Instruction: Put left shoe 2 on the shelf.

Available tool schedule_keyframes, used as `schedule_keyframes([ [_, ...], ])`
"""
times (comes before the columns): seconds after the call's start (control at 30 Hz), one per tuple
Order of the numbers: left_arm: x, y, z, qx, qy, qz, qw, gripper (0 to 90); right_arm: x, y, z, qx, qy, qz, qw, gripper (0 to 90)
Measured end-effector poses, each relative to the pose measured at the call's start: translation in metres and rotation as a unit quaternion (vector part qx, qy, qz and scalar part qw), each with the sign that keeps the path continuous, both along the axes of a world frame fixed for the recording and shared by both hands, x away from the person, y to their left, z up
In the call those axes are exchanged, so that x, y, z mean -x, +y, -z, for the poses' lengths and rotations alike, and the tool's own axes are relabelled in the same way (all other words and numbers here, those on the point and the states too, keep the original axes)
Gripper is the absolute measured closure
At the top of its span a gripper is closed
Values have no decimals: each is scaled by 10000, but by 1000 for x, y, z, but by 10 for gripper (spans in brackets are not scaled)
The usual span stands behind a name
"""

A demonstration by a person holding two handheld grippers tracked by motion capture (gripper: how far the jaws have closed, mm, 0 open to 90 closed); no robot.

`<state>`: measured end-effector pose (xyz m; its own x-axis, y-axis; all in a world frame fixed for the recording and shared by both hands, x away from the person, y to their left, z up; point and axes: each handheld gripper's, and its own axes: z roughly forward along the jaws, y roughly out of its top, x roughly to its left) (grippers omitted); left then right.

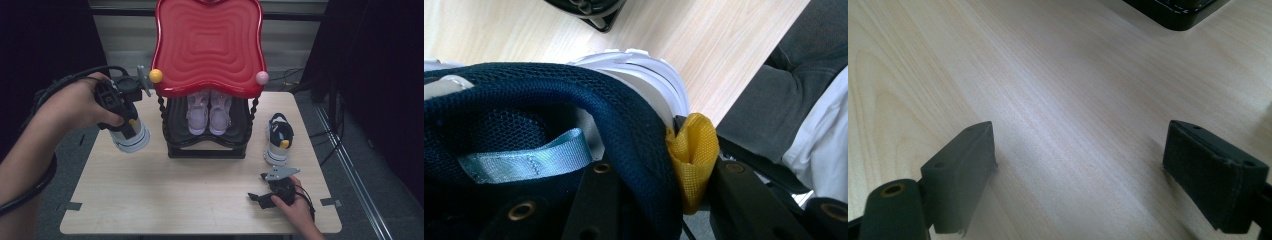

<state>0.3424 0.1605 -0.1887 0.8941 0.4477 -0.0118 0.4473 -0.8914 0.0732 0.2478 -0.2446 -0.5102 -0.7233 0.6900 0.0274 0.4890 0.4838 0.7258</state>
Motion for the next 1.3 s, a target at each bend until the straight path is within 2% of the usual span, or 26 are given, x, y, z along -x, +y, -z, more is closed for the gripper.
schedule_keyframes([
  [0.27,0,-4,-32,-167,-26,108,9998,731,0,0,0,5,25,-6,10000,131],
  [0.37,-1,-4,-44,-159,-125,136,9997,730,0,0,0,5,22,-6,10000,131],
  [0.4,-1,-4,-44,-159,-125,136,9997,731,0,0,0,4,24,-5,10000,131],
  [0.43,0,-4,-52,-168,-208,148,9995,731,0,0,0,5,22,-8,10000,131],
  [0.47,0,-4,-52,-168,-208,148,9995,730,0,0,0,5,22,-8,10000,131],
  [0.5,0,-4,-61,-134,-280,133,9994,731,0,0,0,6,21,-10,10000,131],
  [0.63,-2,-5,-76,-124,-359,132,9992,730,0,0,0,-3,20,-2,10000,131],
  [0.8,-1,-10,-91,-88,-486,188,9986,730,0,0,0,-6,24,3,10000,131],
  [1.0,5,-20,-109,-180,-649,302,9973,729,0,0,0,-13,37,-8,10000,131],
  [1.07,6,-24,-113,-168,-737,254,9968,728,0,0,0,-3,22,-5,10000,131],
  [1.1,6,-27,-116,-234,-761,308,9963,729,0,0,0,-11,35,-9,10000,131],
  [1.23,7,-35,-119,-242,-824,392,9955,728,0,0,0,-10,35,-9,10000,131],
  [1.3,7,-42,-122,-249,-905,492,9944,728,0,0,0,-8,32,-10,10000,131],
])
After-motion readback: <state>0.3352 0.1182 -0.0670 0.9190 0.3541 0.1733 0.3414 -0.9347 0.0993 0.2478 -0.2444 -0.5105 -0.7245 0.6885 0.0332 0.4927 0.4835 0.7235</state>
